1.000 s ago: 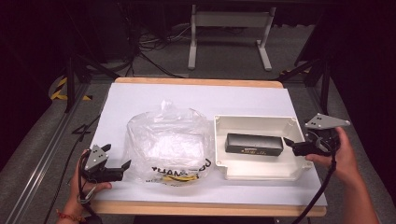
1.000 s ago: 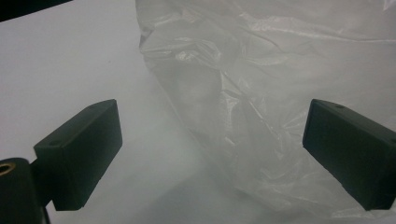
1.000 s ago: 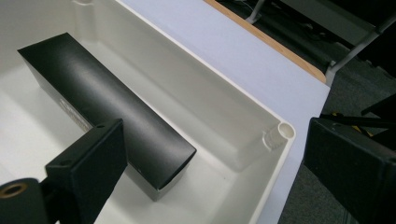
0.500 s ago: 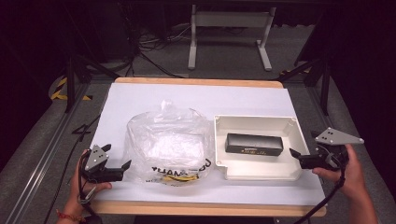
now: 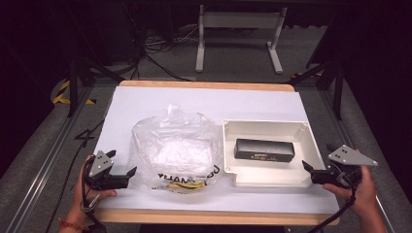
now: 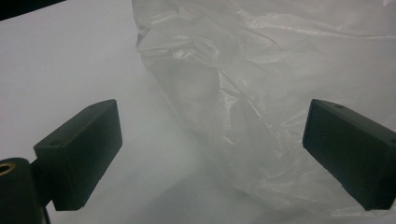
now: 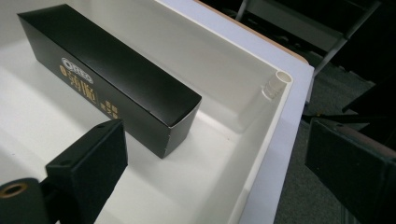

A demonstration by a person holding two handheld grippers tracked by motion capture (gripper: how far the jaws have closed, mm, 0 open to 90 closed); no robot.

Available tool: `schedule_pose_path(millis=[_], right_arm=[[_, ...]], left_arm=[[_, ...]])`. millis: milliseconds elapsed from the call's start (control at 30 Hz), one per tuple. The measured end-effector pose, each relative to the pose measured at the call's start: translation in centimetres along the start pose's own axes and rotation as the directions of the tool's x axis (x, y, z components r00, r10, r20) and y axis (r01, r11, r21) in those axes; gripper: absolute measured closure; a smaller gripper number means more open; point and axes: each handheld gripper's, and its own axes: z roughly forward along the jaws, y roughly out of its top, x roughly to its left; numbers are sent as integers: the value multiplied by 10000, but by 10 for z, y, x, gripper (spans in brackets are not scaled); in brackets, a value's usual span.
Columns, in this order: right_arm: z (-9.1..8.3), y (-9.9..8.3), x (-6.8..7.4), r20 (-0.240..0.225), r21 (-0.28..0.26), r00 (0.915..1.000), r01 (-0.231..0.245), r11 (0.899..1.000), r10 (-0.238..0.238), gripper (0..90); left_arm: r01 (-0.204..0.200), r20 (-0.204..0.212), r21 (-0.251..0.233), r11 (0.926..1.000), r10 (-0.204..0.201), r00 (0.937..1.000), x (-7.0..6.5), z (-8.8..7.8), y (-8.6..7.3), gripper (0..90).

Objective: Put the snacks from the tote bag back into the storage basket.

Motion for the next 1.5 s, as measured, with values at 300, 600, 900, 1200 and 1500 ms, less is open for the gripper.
schedule_pose_path(millis=[300,600,900,1200,1500], right_arm=[[-1,-9,5,55,-189,9997,232,9996,-231,55],[4,-20,16,106,-195,9998,152,9997,-150,52],[5,-33,20,236,-238,9996,-115,9997,120,48],[4,-52,17,353,-522,9959,-812,9953,831,43],[5,-67,14,223,-872,9914,-1268,9881,1292,43]], left_arm=[[32,-7,-60,10000,-32,10000,0,-1,0,56],[16,10,-80,10000,-16,10000,0,-1,0,56],[31,29,-71,10000,-30,10000,0,-1,0,56],[12,13,-34,10000,-12,10000,0,0,0,56],[93,25,-13,10000,-93,10000,0,0,0,57]])
